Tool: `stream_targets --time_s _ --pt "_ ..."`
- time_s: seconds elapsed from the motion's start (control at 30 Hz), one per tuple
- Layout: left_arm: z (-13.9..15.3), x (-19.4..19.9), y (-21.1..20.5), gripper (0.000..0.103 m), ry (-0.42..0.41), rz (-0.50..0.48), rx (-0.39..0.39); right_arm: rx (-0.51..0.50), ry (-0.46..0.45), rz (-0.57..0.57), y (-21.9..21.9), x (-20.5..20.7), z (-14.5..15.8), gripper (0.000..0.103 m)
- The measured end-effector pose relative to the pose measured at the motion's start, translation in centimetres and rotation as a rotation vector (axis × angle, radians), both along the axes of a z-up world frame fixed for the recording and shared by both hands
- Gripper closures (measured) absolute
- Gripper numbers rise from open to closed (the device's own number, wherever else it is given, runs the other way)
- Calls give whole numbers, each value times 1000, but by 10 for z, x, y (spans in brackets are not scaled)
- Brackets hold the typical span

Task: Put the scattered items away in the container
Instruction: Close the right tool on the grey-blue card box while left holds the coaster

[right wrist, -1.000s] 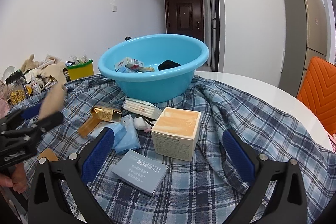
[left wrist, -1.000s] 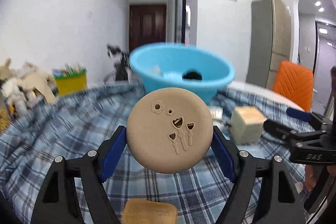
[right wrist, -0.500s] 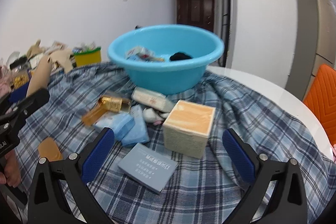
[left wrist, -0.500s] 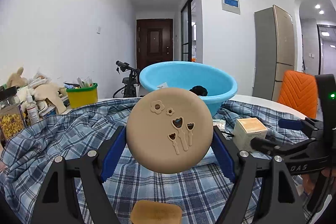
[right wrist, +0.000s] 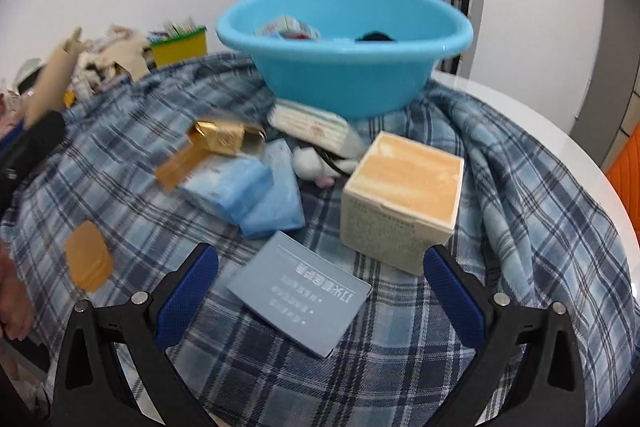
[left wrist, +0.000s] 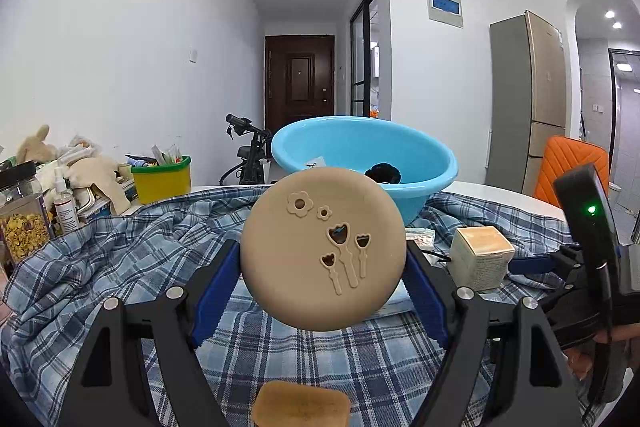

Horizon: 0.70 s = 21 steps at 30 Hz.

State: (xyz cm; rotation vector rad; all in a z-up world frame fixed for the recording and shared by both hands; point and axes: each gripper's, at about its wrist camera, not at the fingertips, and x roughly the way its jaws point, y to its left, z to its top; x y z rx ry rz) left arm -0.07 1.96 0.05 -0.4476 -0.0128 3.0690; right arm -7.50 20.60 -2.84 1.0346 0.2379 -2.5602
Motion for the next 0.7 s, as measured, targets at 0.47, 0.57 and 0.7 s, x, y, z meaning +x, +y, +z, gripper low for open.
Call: stream_targets --time_s 0.47,0.57,0.7 --pt "-1 -1 -2 21 -5 1 0 103 -92 34 -10 -7 -15 26" --pt "-1 -1 -2 21 -5 1 -1 98 -74 13 -7 -5 -15 26" --pt "-1 -1 -2 21 -5 2 0 67 -30 -1 -2 1 -7 26"
